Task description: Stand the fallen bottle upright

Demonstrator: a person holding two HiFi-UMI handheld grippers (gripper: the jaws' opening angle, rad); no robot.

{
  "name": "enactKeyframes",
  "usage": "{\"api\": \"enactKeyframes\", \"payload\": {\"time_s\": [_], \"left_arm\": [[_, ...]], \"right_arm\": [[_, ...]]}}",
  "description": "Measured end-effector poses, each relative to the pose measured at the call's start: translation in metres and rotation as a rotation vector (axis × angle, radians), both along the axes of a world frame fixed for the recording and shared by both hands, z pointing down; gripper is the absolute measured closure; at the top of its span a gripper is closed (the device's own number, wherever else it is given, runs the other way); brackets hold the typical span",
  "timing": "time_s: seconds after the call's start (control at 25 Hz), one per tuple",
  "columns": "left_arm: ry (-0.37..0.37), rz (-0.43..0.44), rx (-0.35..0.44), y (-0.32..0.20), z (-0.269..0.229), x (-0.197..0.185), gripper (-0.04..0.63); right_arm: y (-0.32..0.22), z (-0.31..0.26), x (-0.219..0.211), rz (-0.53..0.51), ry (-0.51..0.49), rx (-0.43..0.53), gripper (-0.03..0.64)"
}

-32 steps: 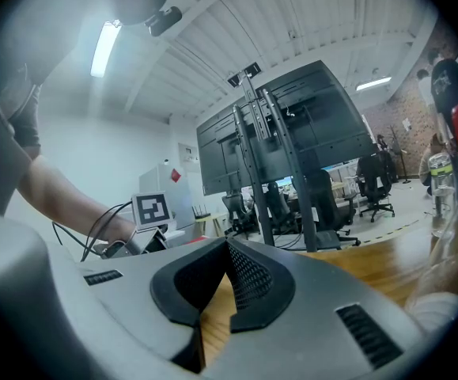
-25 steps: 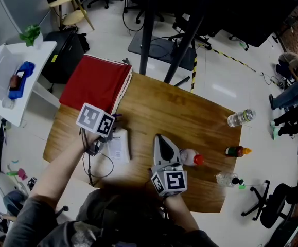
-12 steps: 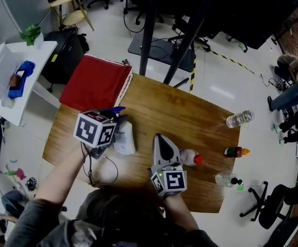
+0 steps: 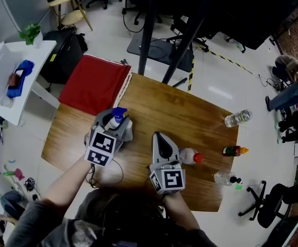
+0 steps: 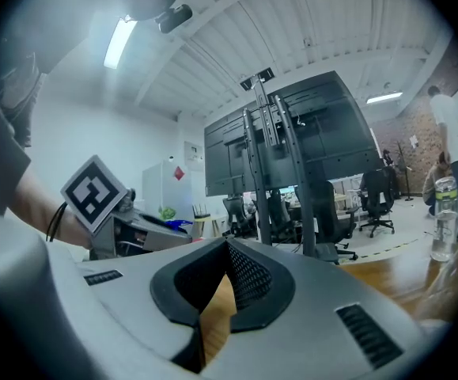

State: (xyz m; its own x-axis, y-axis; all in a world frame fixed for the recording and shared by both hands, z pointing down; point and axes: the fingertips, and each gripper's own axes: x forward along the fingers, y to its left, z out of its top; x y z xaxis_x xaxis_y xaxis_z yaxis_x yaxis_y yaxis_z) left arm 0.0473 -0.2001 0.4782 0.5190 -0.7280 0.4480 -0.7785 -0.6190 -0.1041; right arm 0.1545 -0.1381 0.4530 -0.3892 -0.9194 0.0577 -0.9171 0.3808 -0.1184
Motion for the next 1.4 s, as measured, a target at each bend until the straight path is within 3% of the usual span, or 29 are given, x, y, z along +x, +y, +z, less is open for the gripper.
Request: {"api": "enactKeyframes", "payload": {"time_s": [0.16,0.48,1.16,1.28,1.4], "left_arm": [[-0.011,0.013,0.161,0.014,-0.006,0.005,0.42],[0.047,0.022,0.288,0.03,-0.001,0.012,0.417],[0.054,-0.005,0.338,0.038,0.001,0.016,0.405],[0.016,-0.027,0.32,0.039,0.011,0.01,0.4],[-0.008,-0.037,0.304,0.039,0.017,0.008,0.326]], "right_arm": [[-0.001,0.0,0.001,0.02,-0.001,-0.002,0.617],[0.004,0.001,0.001,0.03,-0.003,-0.009,0.617],[0.01,-0.001,-0.003,0.02,0.004,-0.008,0.617],[0.01,-0.002,-0.006,0.01,0.011,-0.004,0.617],[0.011,-0.003,-0.007,0.006,0.015,-0.002,0.617]]}}
